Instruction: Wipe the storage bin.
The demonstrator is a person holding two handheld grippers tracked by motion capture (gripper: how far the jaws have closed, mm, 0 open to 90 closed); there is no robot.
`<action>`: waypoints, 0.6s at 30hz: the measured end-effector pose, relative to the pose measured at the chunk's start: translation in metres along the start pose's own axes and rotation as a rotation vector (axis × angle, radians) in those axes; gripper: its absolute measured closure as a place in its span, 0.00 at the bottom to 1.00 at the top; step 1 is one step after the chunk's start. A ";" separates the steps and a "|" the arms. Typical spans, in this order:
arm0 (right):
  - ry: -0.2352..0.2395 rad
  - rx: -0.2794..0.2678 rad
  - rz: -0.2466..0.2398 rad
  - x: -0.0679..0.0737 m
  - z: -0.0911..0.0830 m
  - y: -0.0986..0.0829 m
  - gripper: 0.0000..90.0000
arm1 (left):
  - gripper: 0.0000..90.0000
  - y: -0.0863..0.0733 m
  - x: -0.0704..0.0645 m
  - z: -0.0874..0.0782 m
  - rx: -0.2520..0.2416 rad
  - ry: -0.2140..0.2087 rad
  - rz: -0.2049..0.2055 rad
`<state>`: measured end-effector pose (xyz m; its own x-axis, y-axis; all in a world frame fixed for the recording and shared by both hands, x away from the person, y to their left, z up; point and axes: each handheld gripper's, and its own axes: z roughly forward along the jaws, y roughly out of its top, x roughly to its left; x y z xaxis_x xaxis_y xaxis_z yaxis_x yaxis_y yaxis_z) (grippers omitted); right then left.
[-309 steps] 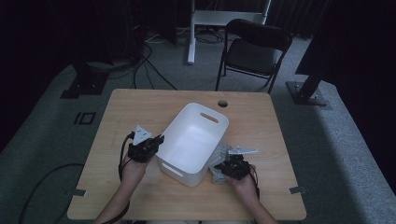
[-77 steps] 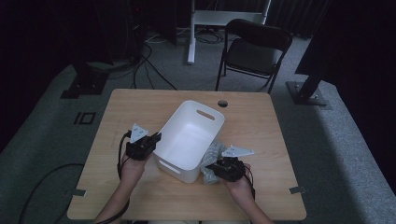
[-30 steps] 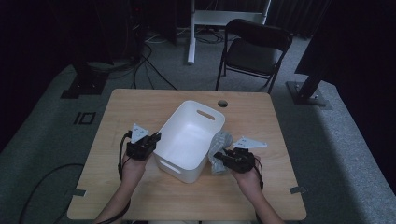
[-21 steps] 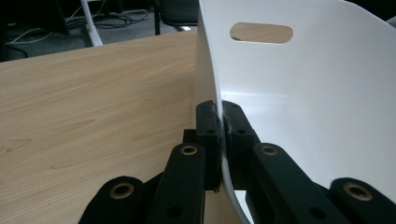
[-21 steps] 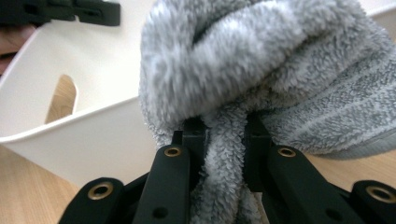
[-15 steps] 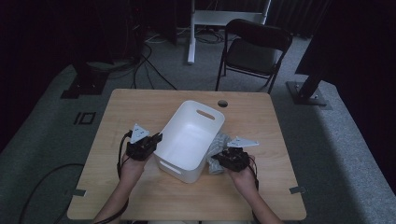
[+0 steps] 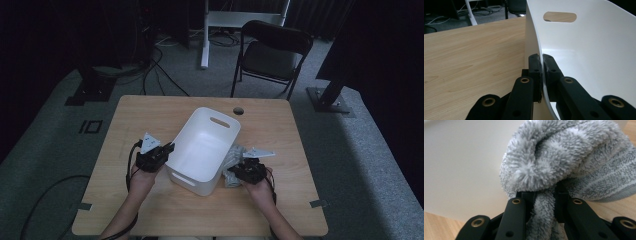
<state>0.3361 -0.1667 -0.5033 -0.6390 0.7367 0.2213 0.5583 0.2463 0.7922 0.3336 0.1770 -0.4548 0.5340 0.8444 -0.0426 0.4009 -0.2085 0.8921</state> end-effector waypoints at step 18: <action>-0.023 0.079 0.021 -0.014 0.023 -0.017 0.85 | 0.95 0.000 0.001 -0.001 0.002 -0.002 -0.005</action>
<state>0.3475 -0.1666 -0.5326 -0.6145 0.7565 0.2238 0.6123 0.2784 0.7400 0.3340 0.1784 -0.4544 0.5338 0.8443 -0.0481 0.4049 -0.2052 0.8911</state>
